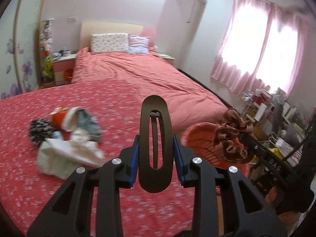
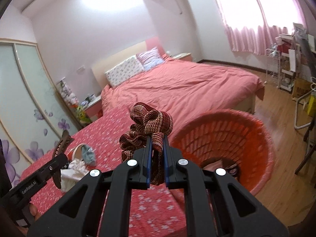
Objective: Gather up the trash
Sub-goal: 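Carry scarf and handle piece over the basket and open both tools, then grasp the white tissues with the right tool while the left grasps the pale green cloth, then carry tissues and green cloth over the basket and open both tools, then grasp the black floral cloth with the left tool while the right grasps the blue tube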
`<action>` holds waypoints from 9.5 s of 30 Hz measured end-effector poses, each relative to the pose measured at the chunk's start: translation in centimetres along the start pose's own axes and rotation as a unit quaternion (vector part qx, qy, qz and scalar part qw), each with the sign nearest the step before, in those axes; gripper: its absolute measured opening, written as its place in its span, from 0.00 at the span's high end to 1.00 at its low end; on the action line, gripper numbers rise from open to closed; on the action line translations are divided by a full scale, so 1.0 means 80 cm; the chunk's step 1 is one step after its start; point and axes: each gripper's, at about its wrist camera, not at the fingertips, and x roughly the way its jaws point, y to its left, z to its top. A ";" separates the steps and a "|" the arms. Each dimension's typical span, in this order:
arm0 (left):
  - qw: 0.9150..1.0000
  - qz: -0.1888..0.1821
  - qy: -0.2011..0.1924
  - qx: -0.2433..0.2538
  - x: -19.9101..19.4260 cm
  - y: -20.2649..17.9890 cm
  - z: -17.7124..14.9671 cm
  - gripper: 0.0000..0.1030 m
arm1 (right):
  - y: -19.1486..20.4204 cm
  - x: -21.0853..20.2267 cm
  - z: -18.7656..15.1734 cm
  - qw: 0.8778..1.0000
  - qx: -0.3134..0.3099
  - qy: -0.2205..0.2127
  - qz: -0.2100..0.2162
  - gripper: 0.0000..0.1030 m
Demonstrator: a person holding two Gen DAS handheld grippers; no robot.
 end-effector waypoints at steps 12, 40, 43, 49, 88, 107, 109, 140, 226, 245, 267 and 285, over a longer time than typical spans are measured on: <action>0.996 -0.076 0.021 0.044 0.058 -0.106 -0.004 0.69 | -0.070 -0.008 0.018 0.997 0.037 -0.043 -0.058 0.90; 0.994 -0.023 0.091 0.059 0.163 -0.114 -0.030 0.47 | -0.122 0.026 0.002 0.993 0.069 0.006 -0.095 0.61; 0.995 0.003 0.077 0.065 0.144 -0.092 -0.032 0.43 | -0.114 0.021 0.003 0.993 0.055 0.005 -0.102 0.61; 0.995 0.055 0.064 0.055 0.107 -0.029 -0.037 0.37 | -0.077 0.020 0.003 0.995 0.023 0.009 -0.093 0.60; 0.972 0.209 0.028 -0.104 -0.037 0.283 -0.073 0.22 | 0.247 0.169 -0.108 0.961 -0.174 0.193 0.095 0.60; 0.978 0.163 0.084 -0.103 0.039 0.275 -0.068 0.37 | 0.204 0.129 -0.090 0.976 -0.156 0.139 0.067 0.91; 0.977 0.164 0.089 -0.103 0.046 0.274 -0.069 0.40 | 0.200 0.127 -0.086 0.977 -0.156 0.134 0.063 0.91; 0.991 0.110 0.006 -0.082 -0.033 0.197 -0.024 0.90 | 0.133 0.060 -0.051 0.990 -0.117 0.062 0.038 0.91; 0.987 0.155 0.032 0.026 0.074 0.099 -0.032 0.16 | -0.034 0.048 -0.020 0.994 -0.042 0.033 -0.092 0.51; 0.959 0.259 0.026 -0.112 0.069 0.318 0.006 0.20 | 0.081 0.088 -0.061 0.988 -0.122 0.085 -0.034 0.50; 0.948 0.283 0.053 -0.135 0.024 0.395 -0.023 0.76 | 0.188 0.113 -0.092 0.974 -0.188 0.121 0.020 0.50; 0.940 0.285 0.072 -0.171 -0.001 0.450 -0.055 0.65 | 0.345 0.196 -0.137 0.949 -0.224 0.197 0.106 0.54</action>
